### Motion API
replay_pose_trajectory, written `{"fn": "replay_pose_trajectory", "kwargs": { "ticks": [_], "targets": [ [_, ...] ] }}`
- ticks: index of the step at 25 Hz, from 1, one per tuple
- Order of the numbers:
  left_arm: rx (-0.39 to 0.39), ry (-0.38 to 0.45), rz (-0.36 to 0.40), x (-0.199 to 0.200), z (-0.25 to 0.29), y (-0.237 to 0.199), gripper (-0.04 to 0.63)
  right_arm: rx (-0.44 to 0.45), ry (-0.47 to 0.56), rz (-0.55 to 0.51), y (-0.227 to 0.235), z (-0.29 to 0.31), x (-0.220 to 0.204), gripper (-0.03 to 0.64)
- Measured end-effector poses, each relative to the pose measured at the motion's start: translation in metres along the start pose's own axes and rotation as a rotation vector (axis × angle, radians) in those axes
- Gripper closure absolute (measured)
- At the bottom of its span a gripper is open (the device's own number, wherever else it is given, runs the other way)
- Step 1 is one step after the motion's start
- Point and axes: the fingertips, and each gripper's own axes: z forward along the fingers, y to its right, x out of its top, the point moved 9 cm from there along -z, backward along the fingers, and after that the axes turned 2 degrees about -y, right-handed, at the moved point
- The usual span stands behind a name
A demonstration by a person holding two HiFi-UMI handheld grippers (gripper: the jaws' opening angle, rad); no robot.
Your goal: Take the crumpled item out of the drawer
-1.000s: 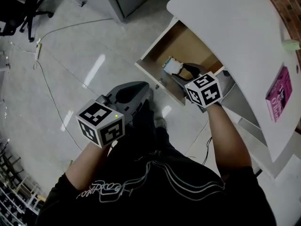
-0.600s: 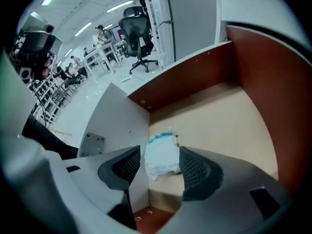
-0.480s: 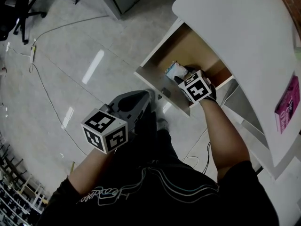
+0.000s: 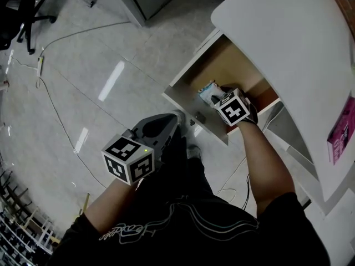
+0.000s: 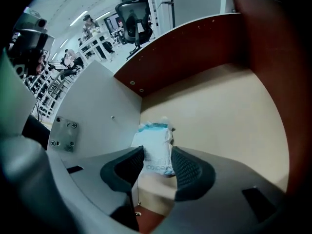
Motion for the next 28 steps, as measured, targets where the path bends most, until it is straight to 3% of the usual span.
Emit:
{"fn": "replay_pose_trajectory", "kwargs": {
  "ticks": [8, 16, 24, 28],
  "targets": [
    [0.012, 0.006, -0.007, -0.005, -0.003, 0.001, 0.572, 0.019, 0.001, 0.006, -0.003, -0.004, -0.001, 0.515],
    [0.020, 0.022, -0.004, -0.006, -0.010, 0.020, 0.572, 0.023, 0.075, 0.086, -0.006, -0.032, -0.001, 0.532],
    [0.023, 0.063, 0.034, -0.001, -0.033, 0.060, 0.572, 0.015, 0.237, 0.177, -0.025, -0.112, -0.003, 0.532],
    [0.028, 0.085, 0.054, 0.001, -0.052, 0.093, 0.572, 0.002, 0.322, 0.174, -0.042, -0.173, -0.008, 0.532]
  ]
}}
